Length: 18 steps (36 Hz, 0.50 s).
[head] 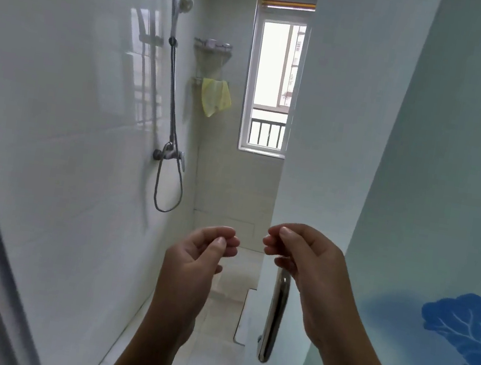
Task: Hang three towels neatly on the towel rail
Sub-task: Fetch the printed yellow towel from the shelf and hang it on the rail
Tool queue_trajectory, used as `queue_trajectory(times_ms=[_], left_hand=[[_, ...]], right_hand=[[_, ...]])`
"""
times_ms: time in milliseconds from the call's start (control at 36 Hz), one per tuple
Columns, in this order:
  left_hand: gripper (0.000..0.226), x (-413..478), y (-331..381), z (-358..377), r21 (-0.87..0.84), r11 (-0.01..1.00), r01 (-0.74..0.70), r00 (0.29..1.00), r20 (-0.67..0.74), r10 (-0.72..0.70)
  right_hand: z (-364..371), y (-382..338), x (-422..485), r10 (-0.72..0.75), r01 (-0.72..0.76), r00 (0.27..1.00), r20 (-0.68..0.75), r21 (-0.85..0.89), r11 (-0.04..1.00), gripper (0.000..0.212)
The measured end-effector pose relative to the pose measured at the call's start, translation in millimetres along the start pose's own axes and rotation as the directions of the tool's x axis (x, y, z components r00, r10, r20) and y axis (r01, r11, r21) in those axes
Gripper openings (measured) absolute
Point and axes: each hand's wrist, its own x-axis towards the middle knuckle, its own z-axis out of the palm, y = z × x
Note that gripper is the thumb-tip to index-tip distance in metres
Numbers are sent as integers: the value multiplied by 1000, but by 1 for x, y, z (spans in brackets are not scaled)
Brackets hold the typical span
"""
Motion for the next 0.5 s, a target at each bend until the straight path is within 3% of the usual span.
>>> queue_trajectory(times_ms=[278, 500], left_hand=[[26, 33, -8, -42, 53, 999, -8, 994, -108, 14], [27, 80, -22, -94, 58, 998, -9, 992, -121, 16]], right_hand=[[54, 20, 30, 1, -2, 987, 162, 8, 1000, 22], [117, 45, 58, 6, -9, 984, 176, 20, 1000, 21]])
